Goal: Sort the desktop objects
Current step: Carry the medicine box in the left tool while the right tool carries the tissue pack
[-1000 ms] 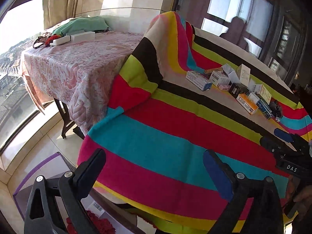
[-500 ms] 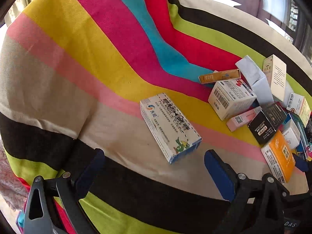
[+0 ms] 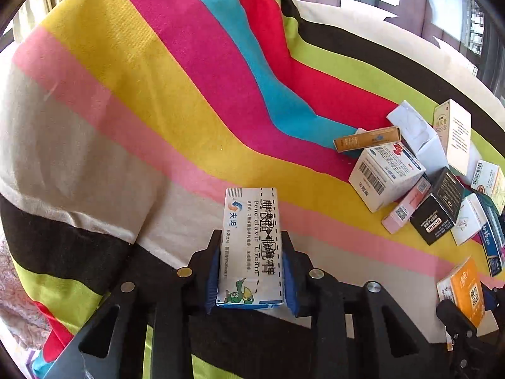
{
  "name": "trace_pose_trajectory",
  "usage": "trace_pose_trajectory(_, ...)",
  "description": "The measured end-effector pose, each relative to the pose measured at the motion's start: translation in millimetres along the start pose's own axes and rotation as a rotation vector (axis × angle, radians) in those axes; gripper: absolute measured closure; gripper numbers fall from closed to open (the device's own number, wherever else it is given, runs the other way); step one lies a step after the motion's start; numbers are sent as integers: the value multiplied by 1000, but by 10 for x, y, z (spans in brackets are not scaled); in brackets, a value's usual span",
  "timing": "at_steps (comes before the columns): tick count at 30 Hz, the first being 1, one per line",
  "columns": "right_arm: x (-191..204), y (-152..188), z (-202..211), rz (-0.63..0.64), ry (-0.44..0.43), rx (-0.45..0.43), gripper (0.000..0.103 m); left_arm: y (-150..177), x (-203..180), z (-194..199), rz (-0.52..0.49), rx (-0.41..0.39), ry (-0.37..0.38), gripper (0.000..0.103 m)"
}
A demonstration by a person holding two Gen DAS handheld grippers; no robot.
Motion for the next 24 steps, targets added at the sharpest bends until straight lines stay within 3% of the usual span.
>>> trace_pose_trajectory(9,263,886,726,-2,0,-12,49,869,96,725,6,-46,156,69)
trace_pose_trajectory(17,502,1313,922,21,12,-24,49,1466,300,1212,-48,-91,104,69)
trace_pose_trajectory(24,595,1507,1066,23,29,-53,49,1742,323,1443,-72,-122,108,69)
Point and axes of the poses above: each gripper's, at about its wrist camera, not at the fingertips, and z roughly against the way its jaws point, x to its left, y to its underside, the point moved 8 cm from there along -z, roughly the way its jaws point, and after that the axes turned 12 degrees about -z, right-handed, at the moved point
